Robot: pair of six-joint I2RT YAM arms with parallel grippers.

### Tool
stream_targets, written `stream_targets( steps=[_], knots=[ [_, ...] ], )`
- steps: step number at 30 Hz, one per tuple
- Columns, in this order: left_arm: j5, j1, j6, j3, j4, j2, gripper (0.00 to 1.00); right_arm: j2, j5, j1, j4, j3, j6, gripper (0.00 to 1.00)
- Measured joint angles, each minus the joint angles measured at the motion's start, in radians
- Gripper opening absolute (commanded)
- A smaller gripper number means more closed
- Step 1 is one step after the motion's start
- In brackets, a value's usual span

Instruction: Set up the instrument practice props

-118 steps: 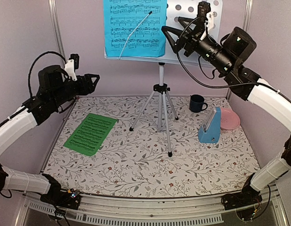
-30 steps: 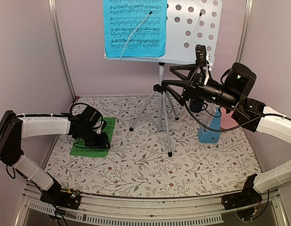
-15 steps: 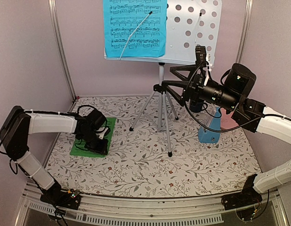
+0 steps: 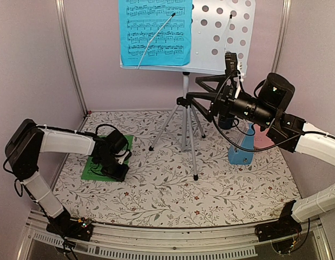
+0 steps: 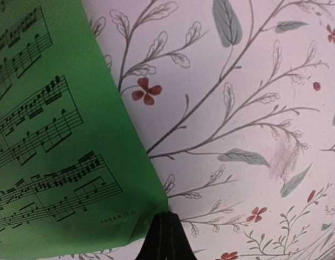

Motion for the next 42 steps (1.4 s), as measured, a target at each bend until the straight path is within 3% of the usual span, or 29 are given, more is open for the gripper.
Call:
stream_targets(
  steps=[5, 9, 15, 20, 26, 31, 42],
  knots=[
    [0.021, -0.037, -0.037, -0.002, -0.003, -0.039, 0.00, -0.001, 0.025, 0.000, 0.000, -0.031, 0.055, 0.88],
    [0.074, -0.115, -0.105, -0.010, 0.007, -0.187, 0.00, -0.002, 0.041, -0.002, -0.018, -0.122, 0.170, 0.86],
    [0.150, -0.224, -0.205, -0.059, 0.109, -0.407, 0.00, -0.001, 0.010, -0.003, -0.097, -0.216, 0.467, 0.87],
    [0.185, -0.330, -0.257, -0.165, 0.246, -0.486, 0.00, -0.002, -0.049, -0.003, -0.121, -0.323, 0.702, 0.88],
    [0.196, -0.497, -0.270, -0.205, 0.404, -0.463, 0.00, 0.009, -0.097, -0.003, -0.214, -0.396, 0.854, 0.91],
    [0.190, -0.609, -0.262, -0.194, 0.512, -0.355, 0.00, 0.108, -0.162, 0.000, -0.196, -0.397, 0.917, 0.92],
    [0.198, -0.705, -0.212, -0.128, 0.597, -0.212, 0.00, 0.418, -0.317, 0.039, -0.191, -0.339, 0.948, 0.87]
  ],
)
